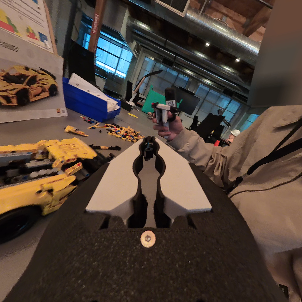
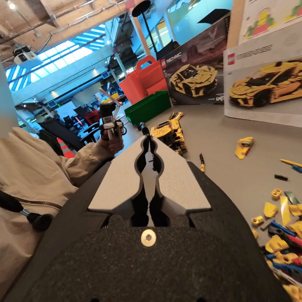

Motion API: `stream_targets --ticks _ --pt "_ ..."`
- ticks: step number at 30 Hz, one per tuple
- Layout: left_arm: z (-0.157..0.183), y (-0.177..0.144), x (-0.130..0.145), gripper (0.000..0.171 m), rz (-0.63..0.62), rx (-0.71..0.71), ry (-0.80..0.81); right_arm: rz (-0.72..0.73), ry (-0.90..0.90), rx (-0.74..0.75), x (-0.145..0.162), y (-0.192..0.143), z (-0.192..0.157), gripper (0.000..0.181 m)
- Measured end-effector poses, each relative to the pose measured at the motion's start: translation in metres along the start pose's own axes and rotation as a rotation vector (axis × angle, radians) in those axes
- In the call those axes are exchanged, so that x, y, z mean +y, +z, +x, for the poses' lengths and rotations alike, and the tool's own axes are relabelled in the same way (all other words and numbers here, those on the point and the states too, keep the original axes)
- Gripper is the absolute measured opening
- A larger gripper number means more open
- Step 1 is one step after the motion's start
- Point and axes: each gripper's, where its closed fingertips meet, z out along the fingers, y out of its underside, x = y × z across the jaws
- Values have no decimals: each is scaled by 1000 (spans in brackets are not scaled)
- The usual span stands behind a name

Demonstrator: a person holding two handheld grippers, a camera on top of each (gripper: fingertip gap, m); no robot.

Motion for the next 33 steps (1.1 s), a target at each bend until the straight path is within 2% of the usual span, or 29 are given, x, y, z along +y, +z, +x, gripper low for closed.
stream_targets --ticks 3,5,7,9,11,16,19,24,27,28,31,33 --pt "2 26 14 6 -70 5 -16 -41 17 76 12 -2 15 0" --pt "3 43 35 6 -171 -7 -6 -10 58 69 16 8 11 0" --pt "-7 55 60 6 -298 -85 59 -17 79 59 30 28 3 0" --pt "-26 57 93 6 -500 -204 170 -35 80 49 52 52 -6 0" --pt "-33 55 116 6 -648 -248 239 -48 109 30 72 70 -11 0" --pt "-46 49 140 6 -802 -314 371 -85 85 65 81 75 -6 0" --pt "-44 49 147 7 -823 -298 394 -113 100 53 87 77 -6 0" --pt "-43 47 152 20 -823 -280 351 -170 96 31 98 85 -11 0" --pt "-39 50 148 28 -788 -248 303 -204 156 17 107 95 -13 0" --pt "-35 54 138 29 -728 -239 285 -200 195 -3 108 100 -15 0" --pt "-19 66 89 29 -429 -172 153 -134 368 -144 100 117 -34 0" --pt "-9 67 74 32 -339 -100 63 -133 378 -178 101 129 -43 0"
